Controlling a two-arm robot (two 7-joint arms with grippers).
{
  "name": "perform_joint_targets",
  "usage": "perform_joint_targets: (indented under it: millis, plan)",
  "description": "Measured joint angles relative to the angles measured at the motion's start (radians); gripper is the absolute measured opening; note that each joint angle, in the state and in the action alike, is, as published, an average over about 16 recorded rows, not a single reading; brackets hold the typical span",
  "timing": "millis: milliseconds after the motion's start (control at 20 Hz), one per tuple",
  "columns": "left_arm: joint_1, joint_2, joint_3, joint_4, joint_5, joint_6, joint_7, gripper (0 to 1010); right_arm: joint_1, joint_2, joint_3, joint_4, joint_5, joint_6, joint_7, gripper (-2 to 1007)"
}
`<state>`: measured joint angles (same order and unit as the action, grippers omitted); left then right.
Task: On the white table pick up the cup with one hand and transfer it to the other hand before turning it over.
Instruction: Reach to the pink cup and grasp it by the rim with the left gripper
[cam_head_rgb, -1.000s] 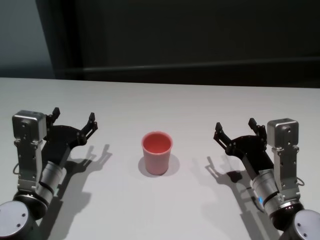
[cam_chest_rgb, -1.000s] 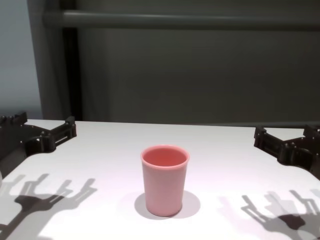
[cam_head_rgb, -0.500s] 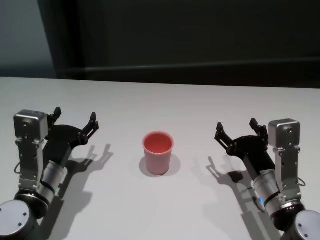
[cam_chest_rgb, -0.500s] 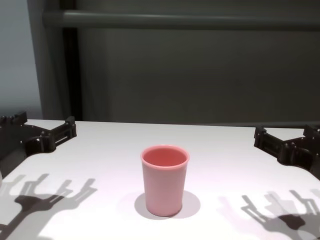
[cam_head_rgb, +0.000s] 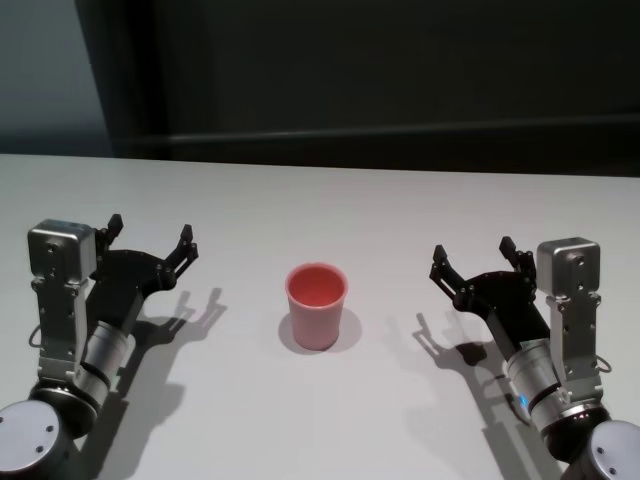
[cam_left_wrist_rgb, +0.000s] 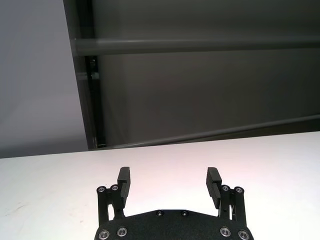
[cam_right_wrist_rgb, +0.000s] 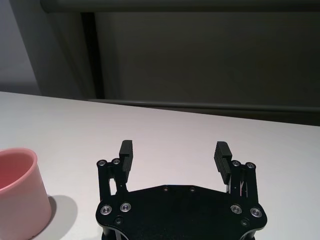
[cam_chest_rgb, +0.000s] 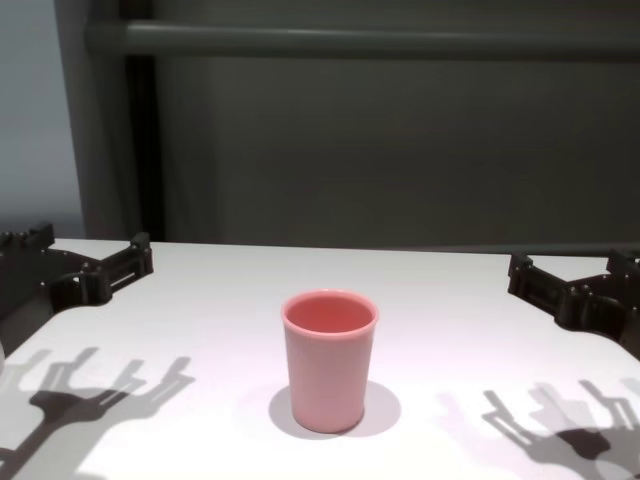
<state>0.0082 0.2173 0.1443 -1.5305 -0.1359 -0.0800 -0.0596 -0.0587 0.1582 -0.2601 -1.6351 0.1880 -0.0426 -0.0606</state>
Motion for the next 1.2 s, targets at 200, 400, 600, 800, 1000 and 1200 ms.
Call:
perform_joint_targets:
  millis: [200,400,600,800,1000,1200]
  plan:
    - [0.003,0.005,-0.006,-0.007,0.001,-0.001,-0.020,1001,0.000,0.000,0.000,0.000,0.000,0.000,0.000,1001]
    - [0.003,0.016,-0.012,-0.018,0.004,0.001,-0.054,1001,0.000,0.000,0.000,0.000,0.000,0.000,0.000,1001]
    - [-0.003,0.039,-0.017,-0.037,0.013,0.010,-0.100,1001,0.000,0.000,0.000,0.000,0.000,0.000,0.000,1001]
    - [-0.018,0.076,-0.015,-0.060,0.028,0.028,-0.153,1001,0.000,0.000,0.000,0.000,0.000,0.000,0.000,1001]
    - [-0.046,0.130,-0.003,-0.086,0.054,0.057,-0.213,1001,0.000,0.000,0.000,0.000,0.000,0.000,0.000,1000]
    - [-0.083,0.198,0.018,-0.113,0.080,0.089,-0.283,1001,0.000,0.000,0.000,0.000,0.000,0.000,0.000,1000]
